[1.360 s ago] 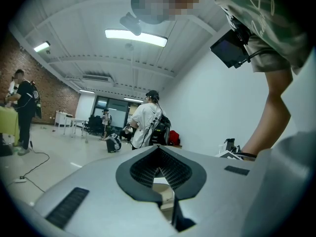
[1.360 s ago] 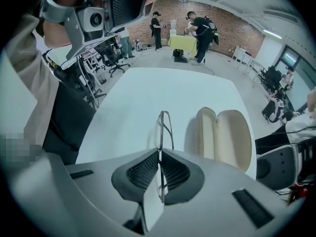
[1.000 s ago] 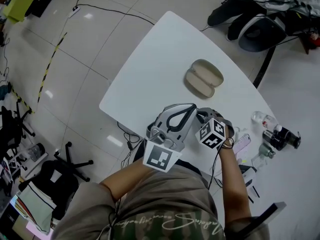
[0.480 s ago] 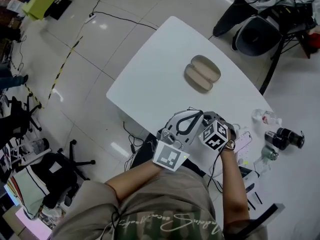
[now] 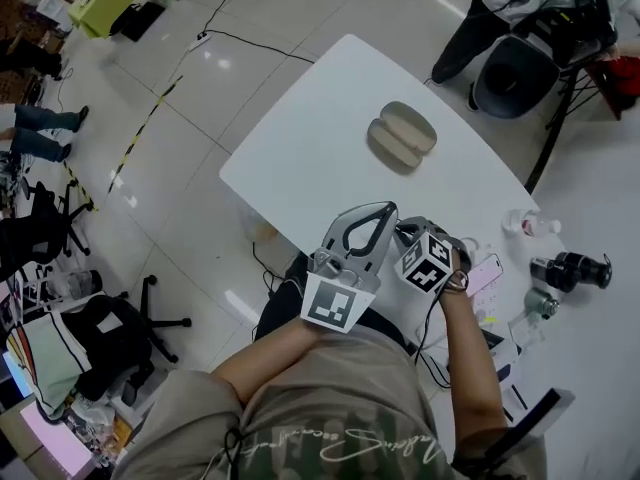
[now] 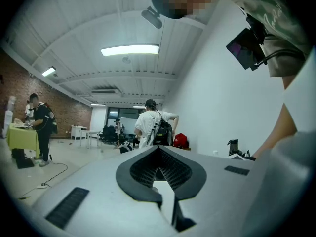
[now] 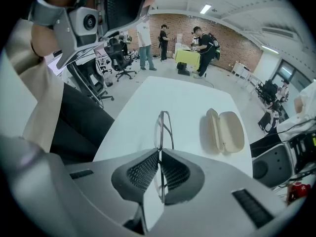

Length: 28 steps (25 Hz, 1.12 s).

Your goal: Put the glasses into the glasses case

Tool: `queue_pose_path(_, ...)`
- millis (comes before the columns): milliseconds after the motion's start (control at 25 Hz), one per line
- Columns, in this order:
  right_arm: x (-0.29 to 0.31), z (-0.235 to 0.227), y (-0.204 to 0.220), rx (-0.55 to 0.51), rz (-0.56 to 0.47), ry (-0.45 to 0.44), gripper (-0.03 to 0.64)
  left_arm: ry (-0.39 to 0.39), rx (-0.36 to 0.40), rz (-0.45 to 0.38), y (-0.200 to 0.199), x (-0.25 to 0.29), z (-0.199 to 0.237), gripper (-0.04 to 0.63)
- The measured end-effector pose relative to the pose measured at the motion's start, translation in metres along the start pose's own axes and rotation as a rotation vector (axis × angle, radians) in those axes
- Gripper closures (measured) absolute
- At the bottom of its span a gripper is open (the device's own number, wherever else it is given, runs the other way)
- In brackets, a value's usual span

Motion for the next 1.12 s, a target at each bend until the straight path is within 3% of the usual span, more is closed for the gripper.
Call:
queue_pose_path(360,0.010,-0.001,-0.028,0.037,0.006,-0.021,0.583,0.021,-0.017,0.009,0.011,-0.009,0.041,0.595)
queue_pose_path(560,0.023,-0.006,-0.053,0.091,0.023,-0.019,0.583,0.108,-0.029,-0.007,0.016,0.000,0.071,0.595)
queue_pose_path(840,0.033,-0.024,-0.079,0.207,0.046,0.004,0.583,0.137,-0.053,-0.006,0.029,0.012,0.142,0.595)
queue_pose_path(1120,0.041,-0.030,-0.100,0.277,0.091,0.035,0.583,0.233,-0.092,-0.010,0.033,0.029,0.183,0.595)
Point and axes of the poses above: the fingertips, and each gripper's own axes: x forward along the fingers, z to its left, y out of its underside, the point moved 9 cm from there along -x, backward along the fingers, and after that the axes turned 1 degree about x, right-handed, at the moved point
